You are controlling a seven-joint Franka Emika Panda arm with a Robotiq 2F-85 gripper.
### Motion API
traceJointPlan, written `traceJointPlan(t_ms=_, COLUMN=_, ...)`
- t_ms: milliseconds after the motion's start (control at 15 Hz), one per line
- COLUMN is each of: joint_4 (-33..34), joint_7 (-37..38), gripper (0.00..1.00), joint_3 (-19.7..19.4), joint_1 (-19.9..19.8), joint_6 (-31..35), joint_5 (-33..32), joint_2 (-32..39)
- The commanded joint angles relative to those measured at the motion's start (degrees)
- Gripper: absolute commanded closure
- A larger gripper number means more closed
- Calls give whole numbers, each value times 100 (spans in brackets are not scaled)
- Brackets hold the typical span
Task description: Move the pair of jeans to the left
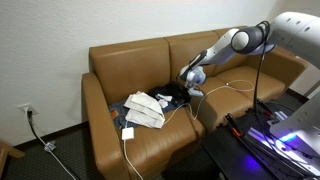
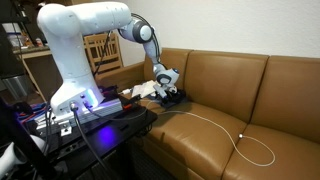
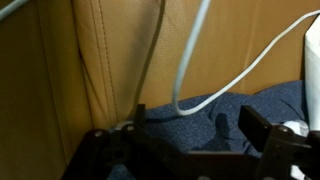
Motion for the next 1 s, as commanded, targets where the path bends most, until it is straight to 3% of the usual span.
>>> traceJointPlan(t_ms=0, joint_4=45, joint_7=-115, gripper=0, joint_3=-322, joint_1=384, joint_6=236, joint_5=271, joint_2=0)
traceJointPlan(t_ms=67, joint_4=40, joint_7=-26, gripper=25, joint_3=-477, joint_1=554, joint_6=400, joint_5=203, joint_2=0)
traceJointPlan(t_ms=133, joint_4=-59, joint_7=361, gripper=25, joint_3=-166, joint_1=277, joint_6=698, joint_5=-601, joint_2=0)
traceJointPlan(t_ms=400, joint_4=-177, joint_7=1026, gripper=51, joint_3=-326, joint_1=522, joint_6=1467, joint_5=-1562, joint_2=6)
traceJointPlan(t_ms=800, joint_4=-275, joint_7=1940, gripper=93, joint_3=-629, joint_1=856, joint_6=1905, joint_5=-2468, joint_2=4)
traceJointPlan(t_ms=933, joint_4=-270, joint_7=2145, gripper=100, joint_3=-702, joint_1=948, joint_6=1938, joint_5=-2619, joint_2=3)
